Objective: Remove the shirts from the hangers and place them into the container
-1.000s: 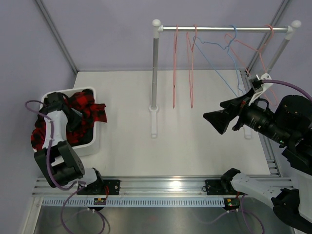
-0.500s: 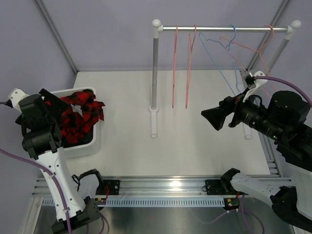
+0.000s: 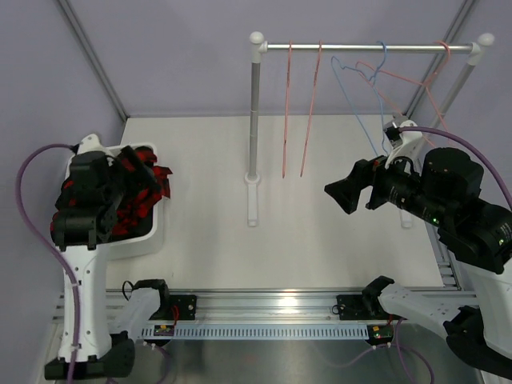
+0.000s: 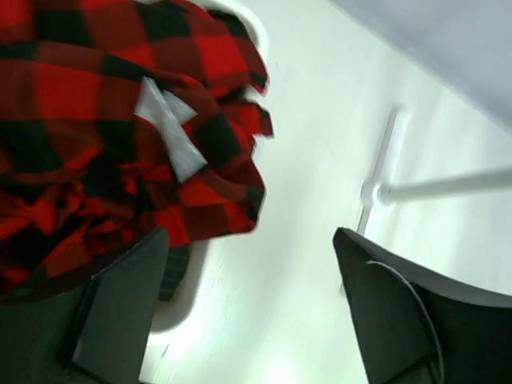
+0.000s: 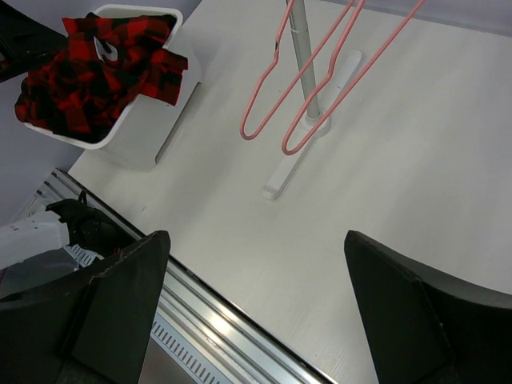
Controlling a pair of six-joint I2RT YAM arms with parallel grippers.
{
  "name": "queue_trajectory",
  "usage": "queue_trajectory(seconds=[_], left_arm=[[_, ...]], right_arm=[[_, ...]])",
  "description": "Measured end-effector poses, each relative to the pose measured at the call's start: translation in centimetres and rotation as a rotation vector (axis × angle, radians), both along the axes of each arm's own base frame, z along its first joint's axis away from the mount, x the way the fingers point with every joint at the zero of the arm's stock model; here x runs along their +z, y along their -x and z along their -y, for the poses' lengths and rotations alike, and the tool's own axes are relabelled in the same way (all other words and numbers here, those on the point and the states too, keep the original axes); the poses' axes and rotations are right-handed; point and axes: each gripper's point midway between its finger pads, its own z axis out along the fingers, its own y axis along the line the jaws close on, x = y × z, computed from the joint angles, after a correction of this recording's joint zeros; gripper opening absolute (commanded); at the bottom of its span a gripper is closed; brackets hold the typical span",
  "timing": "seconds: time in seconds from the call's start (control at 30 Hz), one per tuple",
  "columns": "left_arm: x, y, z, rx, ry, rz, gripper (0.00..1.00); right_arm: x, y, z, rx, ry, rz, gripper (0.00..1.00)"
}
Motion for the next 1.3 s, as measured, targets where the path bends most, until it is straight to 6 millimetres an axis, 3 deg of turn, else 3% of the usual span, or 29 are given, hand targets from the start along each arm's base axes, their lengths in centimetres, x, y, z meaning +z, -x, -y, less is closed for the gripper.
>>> queue_trajectory(seconds=[0.07, 0.2, 0.4, 0.6, 0.8, 1.1, 1.3], left_arm=[[-1.2, -1.0, 2.2, -0.090, -0.049, -0.072, 0.98], [-3.8, -4.3, 5.6, -0.182, -0.186, -0.237, 0.99], [-6.1, -8.9, 7.3, -0.161, -0.423, -0.403, 0.96], [-8.5, -12.3, 7.1, -0.078, -0.708, -0.551, 0.97], [-12.0, -13.1, 5.6, -0.015, -0.949, -0.704, 0.96], [-13.6, -13.6, 4.0, 0.078, -1.159, -0.763, 0.93], [-16.7, -14.6, 3.7, 0.108, -1.244, -0.806, 0.92]], right_arm=[[-0.5, -0.2, -0.1, 0.000, 0.007, -0.014, 0.99], [-0.8, -0.3, -0.2, -0.001, 0.010, -0.019, 1.00], [-0.7, 0.3, 0.3, -0.004, 0.003, 0.001, 0.99], [-1.1, 1.0, 1.2, -0.015, 0.009, 0.019, 0.99], [-1.5, 0.8, 1.2, -0.018, 0.025, 0.022, 0.99], [-1.4, 0.8, 1.2, -0.011, 0.020, 0.040, 0.99], [-1.0, 1.3, 1.7, -0.014, 0.013, 0.063, 1.00]])
